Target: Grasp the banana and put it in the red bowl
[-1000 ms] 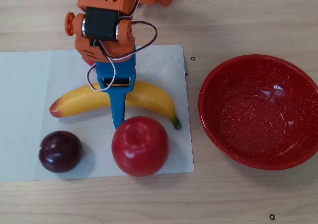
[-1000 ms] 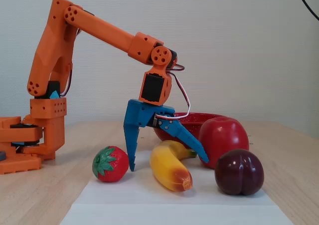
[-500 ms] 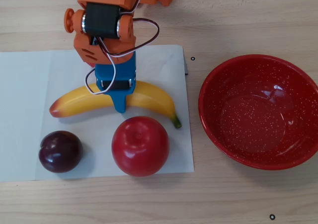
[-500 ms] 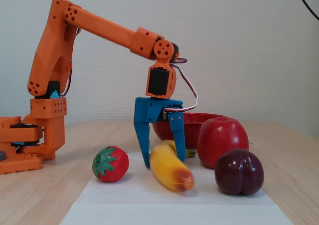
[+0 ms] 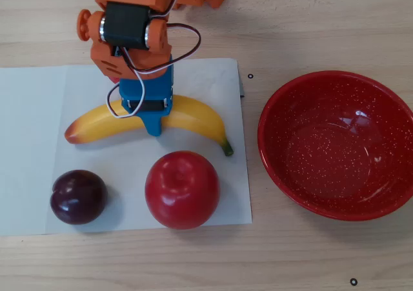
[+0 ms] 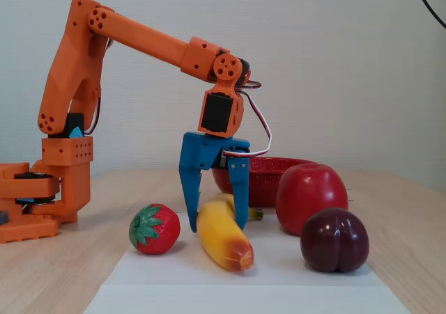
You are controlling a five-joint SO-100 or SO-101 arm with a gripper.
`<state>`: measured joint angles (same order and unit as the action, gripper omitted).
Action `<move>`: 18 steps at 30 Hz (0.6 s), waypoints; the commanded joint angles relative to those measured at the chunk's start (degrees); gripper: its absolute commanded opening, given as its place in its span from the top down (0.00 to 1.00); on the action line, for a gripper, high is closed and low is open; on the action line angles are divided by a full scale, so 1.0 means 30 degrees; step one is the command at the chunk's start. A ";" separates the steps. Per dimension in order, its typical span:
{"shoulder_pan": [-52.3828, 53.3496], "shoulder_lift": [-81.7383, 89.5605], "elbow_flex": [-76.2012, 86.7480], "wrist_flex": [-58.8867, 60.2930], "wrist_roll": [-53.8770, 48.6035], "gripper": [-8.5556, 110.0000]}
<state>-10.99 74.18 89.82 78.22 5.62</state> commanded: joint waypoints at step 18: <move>-0.0029 0.9375 -0.4980 0.6709 -0.1553 0.92</move>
<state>-12.39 93.69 82.09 96.86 2.55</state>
